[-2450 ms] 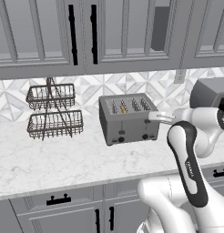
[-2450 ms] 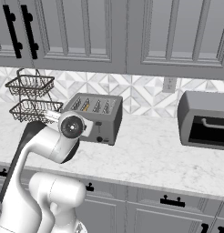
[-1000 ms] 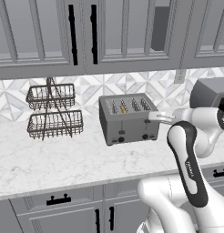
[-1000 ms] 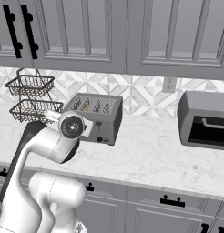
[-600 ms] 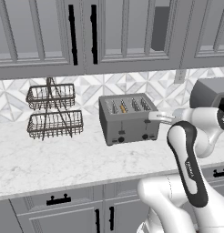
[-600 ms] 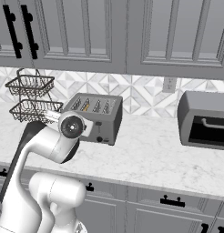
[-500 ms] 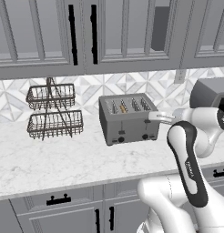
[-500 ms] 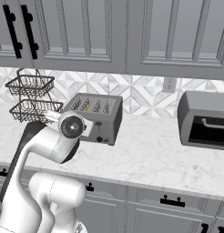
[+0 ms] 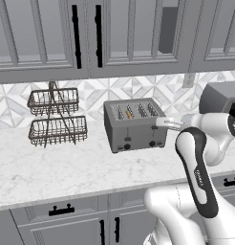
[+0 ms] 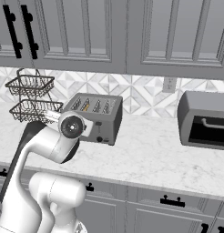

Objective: Start the toaster. Once the lever pops up, take the bread to the plate on the dining counter.

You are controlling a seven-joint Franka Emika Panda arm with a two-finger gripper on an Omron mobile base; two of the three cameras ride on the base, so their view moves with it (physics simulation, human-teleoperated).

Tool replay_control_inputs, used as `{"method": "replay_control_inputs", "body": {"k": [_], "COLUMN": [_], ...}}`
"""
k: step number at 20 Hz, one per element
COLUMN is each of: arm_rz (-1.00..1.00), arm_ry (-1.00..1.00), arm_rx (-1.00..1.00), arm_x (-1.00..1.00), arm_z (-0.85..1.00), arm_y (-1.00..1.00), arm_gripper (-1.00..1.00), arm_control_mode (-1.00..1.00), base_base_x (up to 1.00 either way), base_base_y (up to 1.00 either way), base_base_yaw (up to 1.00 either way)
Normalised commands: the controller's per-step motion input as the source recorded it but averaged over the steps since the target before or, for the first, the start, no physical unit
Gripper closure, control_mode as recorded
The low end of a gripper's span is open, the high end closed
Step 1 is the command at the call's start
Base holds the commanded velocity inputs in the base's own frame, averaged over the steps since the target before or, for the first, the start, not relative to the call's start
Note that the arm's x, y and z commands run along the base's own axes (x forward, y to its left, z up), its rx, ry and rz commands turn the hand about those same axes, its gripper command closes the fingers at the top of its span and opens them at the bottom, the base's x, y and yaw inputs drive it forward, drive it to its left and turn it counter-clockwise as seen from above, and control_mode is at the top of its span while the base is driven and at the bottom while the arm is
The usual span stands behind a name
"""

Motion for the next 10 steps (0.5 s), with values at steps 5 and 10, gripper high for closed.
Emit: {"method": "replay_control_inputs", "body": {"k": [5,10], "arm_rz": [0.00,0.00], "arm_ry": [0.00,0.00], "arm_rx": [0.00,0.00], "arm_x": [0.00,0.00], "arm_z": [0.00,0.00], "arm_y": [0.00,0.00], "arm_gripper": [-1.00,-1.00], "arm_control_mode": [-1.00,-1.00], "base_base_x": [0.00,0.00], "base_base_y": [0.00,0.00], "base_base_yaw": [0.00,0.00]}}
